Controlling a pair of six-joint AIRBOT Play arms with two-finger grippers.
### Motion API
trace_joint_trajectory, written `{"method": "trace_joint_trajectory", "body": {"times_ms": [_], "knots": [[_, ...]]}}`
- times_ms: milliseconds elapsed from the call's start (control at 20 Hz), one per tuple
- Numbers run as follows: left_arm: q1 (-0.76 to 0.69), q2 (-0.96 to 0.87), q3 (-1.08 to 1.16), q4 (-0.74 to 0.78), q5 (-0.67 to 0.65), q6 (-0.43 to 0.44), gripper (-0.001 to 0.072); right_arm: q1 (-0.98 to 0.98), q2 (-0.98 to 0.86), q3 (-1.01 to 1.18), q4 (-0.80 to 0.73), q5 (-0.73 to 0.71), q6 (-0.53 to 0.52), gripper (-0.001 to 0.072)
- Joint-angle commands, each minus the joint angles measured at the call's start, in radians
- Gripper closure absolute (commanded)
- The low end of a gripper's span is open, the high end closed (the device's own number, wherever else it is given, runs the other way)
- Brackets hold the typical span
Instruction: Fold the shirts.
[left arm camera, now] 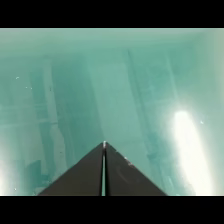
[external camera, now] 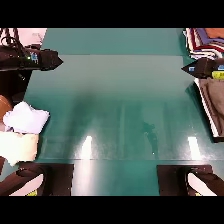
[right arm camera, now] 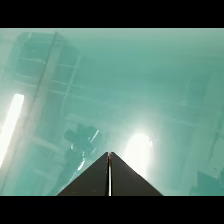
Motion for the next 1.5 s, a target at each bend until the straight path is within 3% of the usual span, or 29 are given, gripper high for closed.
{"method": "trace_joint_trajectory", "body": {"times_ms": [0,550,650,850,900,950,1000,1200,1450], "knots": [[-0.001,0.001,0.000,0.000,0.001,0.000,0.0684,0.004,0.000,0.001,0.002,-0.002,0.000,0.0694],[-0.001,0.001,0.000,-0.011,0.016,-0.002,0.0684,0.004,0.000,0.001,0.002,-0.002,0.000,0.0693],[0.001,0.001,0.000,0.030,0.036,0.045,0.0684,0.004,0.000,0.001,0.001,-0.002,0.000,0.0693],[0.068,0.004,-0.006,0.345,-0.271,0.043,0.0681,0.004,0.000,0.001,0.000,0.001,0.000,0.0693],[0.100,0.004,-0.021,0.426,-0.329,0.043,0.0608,0.004,0.000,0.001,0.000,-0.001,0.000,0.0694],[0.141,0.004,-0.051,0.492,-0.371,0.042,0.0293,0.004,0.000,0.001,0.001,-0.003,0.000,0.0693],[0.185,0.004,-0.090,0.526,-0.391,0.033,0.0088,0.004,0.000,0.001,0.000,-0.003,0.000,0.0693],[0.349,0.004,-0.313,0.533,-0.386,0.027,0.0087,0.004,0.000,0.001,0.000,-0.003,0.000,0.0694],[0.430,0.004,-0.545,0.536,-0.202,0.024,0.0090,0.004,0.000,0.001,0.000,-0.019,0.000,0.0694]]}}
